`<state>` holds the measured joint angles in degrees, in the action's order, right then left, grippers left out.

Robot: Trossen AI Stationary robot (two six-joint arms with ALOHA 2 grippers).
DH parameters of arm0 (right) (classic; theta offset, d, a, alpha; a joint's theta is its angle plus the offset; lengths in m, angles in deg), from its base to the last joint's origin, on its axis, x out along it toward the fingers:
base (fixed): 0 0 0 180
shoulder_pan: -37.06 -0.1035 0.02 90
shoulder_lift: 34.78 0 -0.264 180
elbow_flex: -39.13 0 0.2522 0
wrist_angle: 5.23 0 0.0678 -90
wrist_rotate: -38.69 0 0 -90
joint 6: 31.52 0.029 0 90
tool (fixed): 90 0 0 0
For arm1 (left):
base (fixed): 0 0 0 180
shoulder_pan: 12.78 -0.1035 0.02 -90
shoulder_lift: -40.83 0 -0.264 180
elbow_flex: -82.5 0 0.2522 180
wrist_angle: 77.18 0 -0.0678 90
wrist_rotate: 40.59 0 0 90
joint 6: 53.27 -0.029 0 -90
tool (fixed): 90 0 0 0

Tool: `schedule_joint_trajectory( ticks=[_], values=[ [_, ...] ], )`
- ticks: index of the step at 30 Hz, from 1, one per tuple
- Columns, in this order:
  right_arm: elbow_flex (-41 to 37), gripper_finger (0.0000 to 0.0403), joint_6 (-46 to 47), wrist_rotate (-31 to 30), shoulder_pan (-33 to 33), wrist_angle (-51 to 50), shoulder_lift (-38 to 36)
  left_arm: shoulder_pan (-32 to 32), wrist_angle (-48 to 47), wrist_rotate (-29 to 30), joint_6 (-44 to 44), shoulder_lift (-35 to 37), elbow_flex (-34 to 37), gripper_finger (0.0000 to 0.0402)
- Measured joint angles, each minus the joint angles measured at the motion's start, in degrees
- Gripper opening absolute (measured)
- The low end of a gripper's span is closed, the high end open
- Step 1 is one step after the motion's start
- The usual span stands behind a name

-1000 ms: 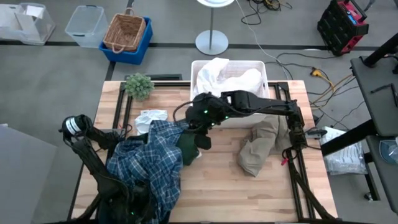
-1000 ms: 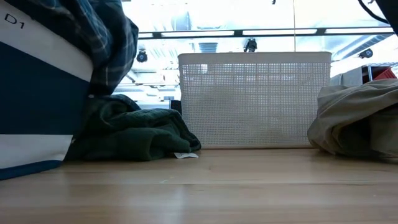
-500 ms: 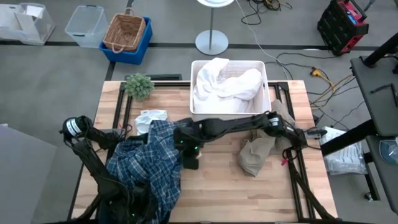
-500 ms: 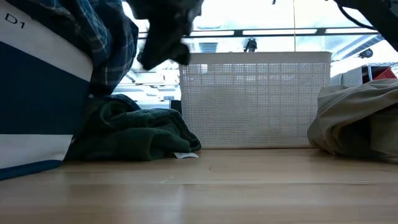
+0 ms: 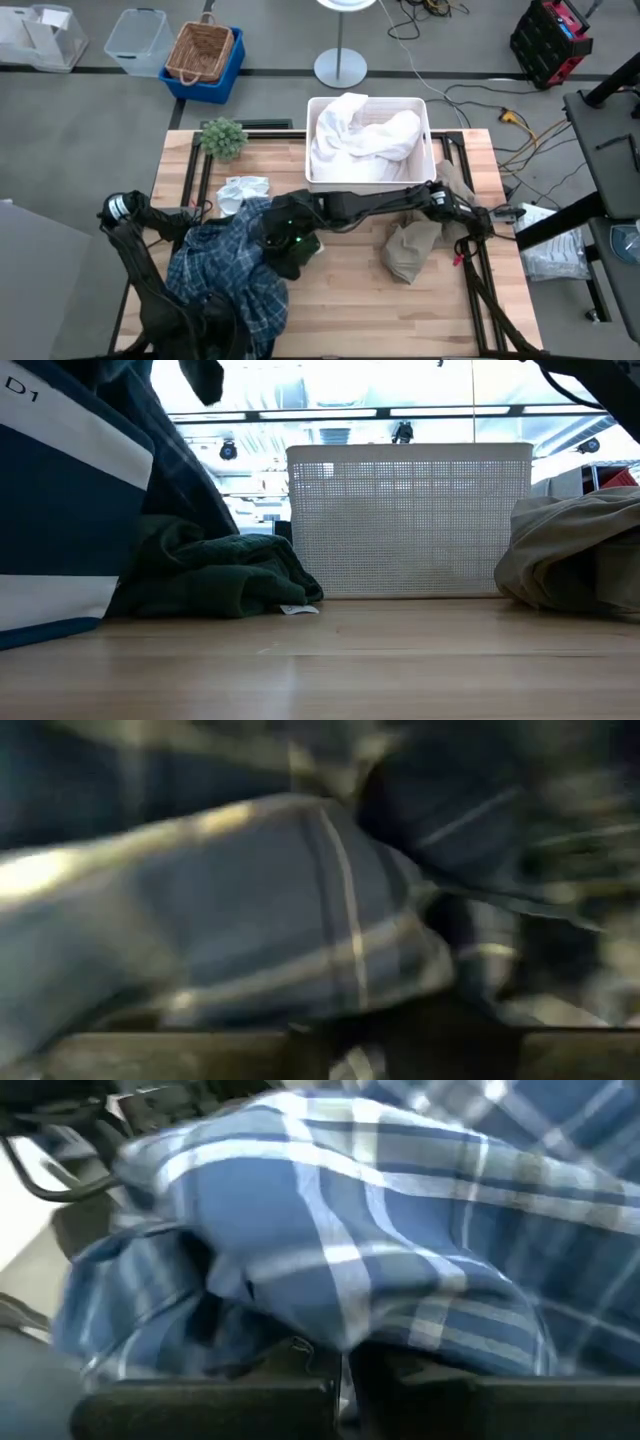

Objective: Sort clothes
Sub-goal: Put the blue shirt in the blue bin

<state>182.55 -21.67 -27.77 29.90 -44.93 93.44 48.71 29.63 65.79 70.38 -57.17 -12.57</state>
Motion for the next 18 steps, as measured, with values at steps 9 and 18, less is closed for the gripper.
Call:
schedule_joint_trajectory(
  ticks=[9, 18],
  values=[
    [0.1, 0.0009, -1.5, 2.0, -1.8, 4.2, 0.2, 0.2, -11.7, 2.5, -10.0, -0.5, -15.7, 0.0127],
    [0.1, 0.0009, -4.3, 2.5, -4.3, 5.7, 0.2, 0.4, -23.1, 4.0, -12.5, -0.5, -31.4, 0.0118]
  ],
)
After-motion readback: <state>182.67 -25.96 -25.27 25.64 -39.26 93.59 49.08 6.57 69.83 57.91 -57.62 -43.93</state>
